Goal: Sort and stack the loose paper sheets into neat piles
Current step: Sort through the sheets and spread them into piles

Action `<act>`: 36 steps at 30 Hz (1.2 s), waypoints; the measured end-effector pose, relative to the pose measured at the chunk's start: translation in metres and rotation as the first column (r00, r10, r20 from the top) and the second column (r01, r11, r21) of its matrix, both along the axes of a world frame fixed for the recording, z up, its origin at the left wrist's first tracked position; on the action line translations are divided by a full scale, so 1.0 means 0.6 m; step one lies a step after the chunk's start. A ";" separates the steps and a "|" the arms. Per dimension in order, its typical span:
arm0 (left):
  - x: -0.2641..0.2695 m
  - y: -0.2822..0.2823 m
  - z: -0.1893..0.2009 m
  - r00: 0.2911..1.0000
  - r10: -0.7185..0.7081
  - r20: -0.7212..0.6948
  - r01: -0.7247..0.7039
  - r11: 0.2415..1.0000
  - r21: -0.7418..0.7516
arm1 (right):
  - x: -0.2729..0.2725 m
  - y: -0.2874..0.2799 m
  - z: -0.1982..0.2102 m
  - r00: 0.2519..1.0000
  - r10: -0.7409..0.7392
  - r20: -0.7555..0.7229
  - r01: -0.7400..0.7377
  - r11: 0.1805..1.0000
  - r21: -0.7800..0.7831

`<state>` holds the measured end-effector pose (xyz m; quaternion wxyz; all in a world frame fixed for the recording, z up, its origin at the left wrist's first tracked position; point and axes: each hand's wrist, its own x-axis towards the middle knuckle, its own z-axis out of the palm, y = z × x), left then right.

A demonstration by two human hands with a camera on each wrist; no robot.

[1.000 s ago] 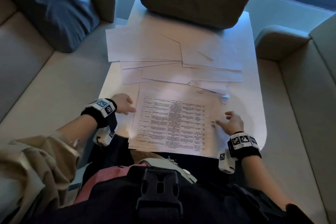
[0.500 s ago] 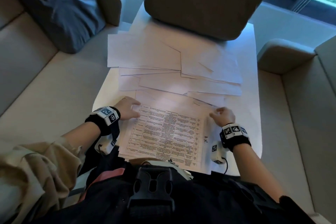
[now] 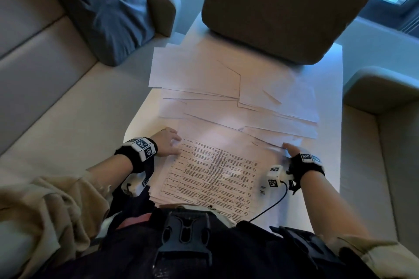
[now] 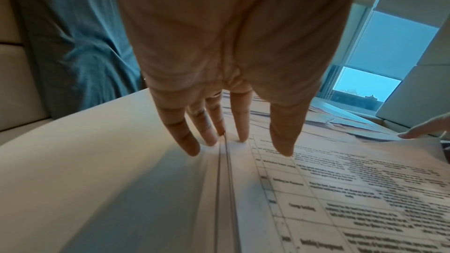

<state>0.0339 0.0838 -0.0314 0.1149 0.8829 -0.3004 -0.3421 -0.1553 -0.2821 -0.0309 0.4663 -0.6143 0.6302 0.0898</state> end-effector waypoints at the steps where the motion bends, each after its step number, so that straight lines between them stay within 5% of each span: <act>1: 0.000 -0.001 0.000 1.000 0.001 0.000 -0.001 1.000 0.003 | -0.002 -0.003 0.003 1.000 -0.006 0.017 0.005 1.000 0.025; 5: 0.001 -0.005 0.002 1.000 0.000 -0.001 0.000 1.000 0.016 | 0.003 -0.022 0.010 0.997 -0.055 0.054 0.058 0.996 -0.061; 13: -0.004 -0.009 0.005 1.000 0.001 0.004 -0.001 0.999 0.035 | 0.024 -0.040 -0.012 0.990 -0.074 0.119 0.063 0.994 0.089; 17: -0.010 -0.008 0.004 0.999 -0.039 0.022 0.037 0.995 0.088 | 0.031 -0.039 -0.007 0.991 -0.061 0.118 0.057 0.998 0.037; 22: -0.014 -0.011 0.009 0.993 -0.097 0.068 0.085 0.984 0.158 | 0.036 -0.045 0.004 0.902 -0.175 0.396 0.140 0.983 0.116; 27: -0.012 -0.013 0.015 0.993 -0.097 0.071 0.082 0.979 0.186 | 0.037 -0.016 0.080 0.848 -0.109 0.519 0.055 0.991 0.118; 36: -0.011 -0.027 0.023 0.992 -0.078 0.099 0.051 0.968 0.244 | 0.107 0.023 0.208 0.630 -0.248 0.736 0.255 0.961 0.105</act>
